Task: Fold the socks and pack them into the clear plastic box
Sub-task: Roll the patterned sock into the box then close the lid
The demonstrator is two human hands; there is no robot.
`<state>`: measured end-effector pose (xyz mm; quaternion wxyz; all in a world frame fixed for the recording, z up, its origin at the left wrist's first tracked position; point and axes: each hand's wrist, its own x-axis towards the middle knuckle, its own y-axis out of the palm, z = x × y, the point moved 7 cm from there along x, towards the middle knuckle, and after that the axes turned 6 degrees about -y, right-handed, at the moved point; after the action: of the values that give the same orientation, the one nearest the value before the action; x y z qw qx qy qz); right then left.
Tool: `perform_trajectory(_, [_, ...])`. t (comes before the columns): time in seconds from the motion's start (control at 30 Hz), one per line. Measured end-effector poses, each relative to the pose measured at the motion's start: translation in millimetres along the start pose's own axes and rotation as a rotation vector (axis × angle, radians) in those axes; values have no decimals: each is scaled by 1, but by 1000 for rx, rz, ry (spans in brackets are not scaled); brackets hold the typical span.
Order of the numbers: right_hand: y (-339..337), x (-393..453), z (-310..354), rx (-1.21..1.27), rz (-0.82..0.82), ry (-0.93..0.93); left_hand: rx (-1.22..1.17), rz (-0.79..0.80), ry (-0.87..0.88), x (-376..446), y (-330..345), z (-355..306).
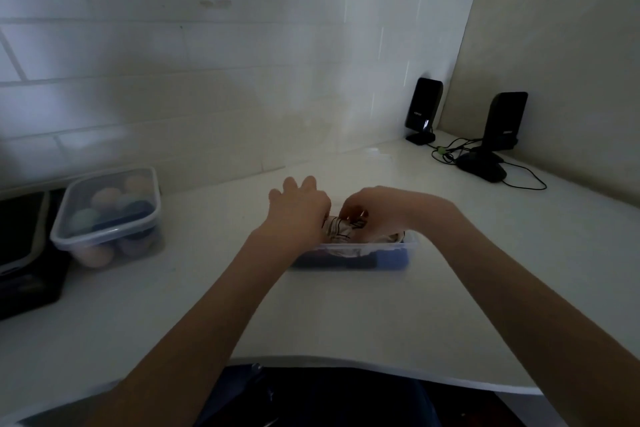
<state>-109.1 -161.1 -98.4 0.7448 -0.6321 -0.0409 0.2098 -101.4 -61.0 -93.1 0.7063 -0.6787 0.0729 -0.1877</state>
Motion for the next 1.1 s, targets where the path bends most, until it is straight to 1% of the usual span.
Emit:
perform_trajectory(0.07, [6,4,-1,-27,-7,19,-55,31,-59,0,3,2])
perform_trajectory(0.1, [7,5,-1,-38,-16,22,-73,45,-61,1,3,1])
perform_trajectory(0.2, [9,8,1,-92,-9,21,-79,89,-9,3,2,-6])
perform_trajectory(0.27, [11,9,1,-129,32,16,-78,115,13,4,4,-9])
perform_trajectory(0.37, [13,10,3,-166,105,-7,-158,164,-3,9,7,-4])
perform_trajectory(0.47, [12,10,6,-211,104,-36,-228,233,-12,14,11,3])
perform_trajectory(0.53, [13,8,7,-211,93,-40,-228,244,-2,13,13,3])
perform_trajectory(0.63, [15,5,3,-167,58,-37,-242,209,19,8,15,5])
perform_trajectory(0.77, [13,0,-6,38,-53,-54,-395,187,80,0,8,9])
perform_trajectory(0.9, [7,-10,-9,125,-129,-85,-489,140,130,-7,-5,19])
perform_trajectory(1.0, [-5,-25,-14,264,-201,-111,-683,60,144,-9,-14,36])
perform_trajectory(1.07, [-18,-38,-24,312,-300,-123,-880,-25,91,-10,-14,49])
perform_trajectory(1.1, [-23,-45,-30,297,-348,-115,-971,-83,32,-9,-11,56])
